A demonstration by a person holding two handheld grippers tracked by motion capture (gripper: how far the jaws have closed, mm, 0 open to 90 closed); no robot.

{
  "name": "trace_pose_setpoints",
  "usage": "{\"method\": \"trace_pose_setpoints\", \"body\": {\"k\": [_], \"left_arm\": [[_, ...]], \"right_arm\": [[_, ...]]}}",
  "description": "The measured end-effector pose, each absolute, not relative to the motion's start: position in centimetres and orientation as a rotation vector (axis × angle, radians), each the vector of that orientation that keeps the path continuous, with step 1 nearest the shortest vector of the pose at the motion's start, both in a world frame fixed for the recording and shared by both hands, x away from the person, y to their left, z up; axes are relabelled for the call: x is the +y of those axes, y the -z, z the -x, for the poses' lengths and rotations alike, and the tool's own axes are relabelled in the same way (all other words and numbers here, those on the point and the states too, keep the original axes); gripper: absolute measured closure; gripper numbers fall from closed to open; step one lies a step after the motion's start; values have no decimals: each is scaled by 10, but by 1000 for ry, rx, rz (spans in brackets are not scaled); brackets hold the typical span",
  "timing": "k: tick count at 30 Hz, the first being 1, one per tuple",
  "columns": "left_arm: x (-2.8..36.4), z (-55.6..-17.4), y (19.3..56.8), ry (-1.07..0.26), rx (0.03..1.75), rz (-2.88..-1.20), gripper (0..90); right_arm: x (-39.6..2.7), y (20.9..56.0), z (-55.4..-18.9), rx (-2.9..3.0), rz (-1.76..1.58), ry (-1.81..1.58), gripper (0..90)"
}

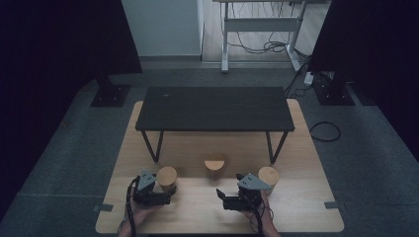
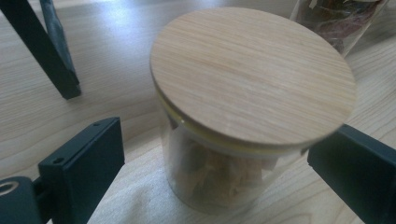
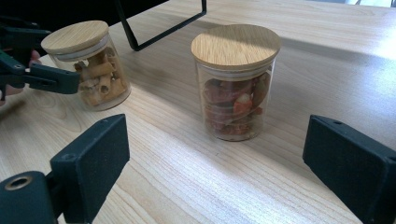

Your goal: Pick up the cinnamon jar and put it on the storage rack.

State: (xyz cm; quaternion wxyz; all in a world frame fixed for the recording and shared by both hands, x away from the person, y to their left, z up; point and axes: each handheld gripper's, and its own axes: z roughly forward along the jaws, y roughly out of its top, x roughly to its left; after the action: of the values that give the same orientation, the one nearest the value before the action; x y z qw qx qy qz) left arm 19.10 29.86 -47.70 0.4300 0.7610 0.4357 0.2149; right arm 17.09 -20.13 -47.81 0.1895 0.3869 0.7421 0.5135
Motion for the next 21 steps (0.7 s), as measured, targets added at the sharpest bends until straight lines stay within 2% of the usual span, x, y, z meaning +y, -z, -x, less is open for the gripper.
{"method": "trace_pose_setpoints", "body": {"k": [7, 21], "left_arm": [[292, -199, 478, -534, 1095, -1905, 36], [285, -210, 480, -512, 1091, -1918, 94]], "right_arm": [[-199, 479, -171, 2093, -1090, -1435, 67], [-199, 481, -172, 2101, -1081, -1443, 66]]}}
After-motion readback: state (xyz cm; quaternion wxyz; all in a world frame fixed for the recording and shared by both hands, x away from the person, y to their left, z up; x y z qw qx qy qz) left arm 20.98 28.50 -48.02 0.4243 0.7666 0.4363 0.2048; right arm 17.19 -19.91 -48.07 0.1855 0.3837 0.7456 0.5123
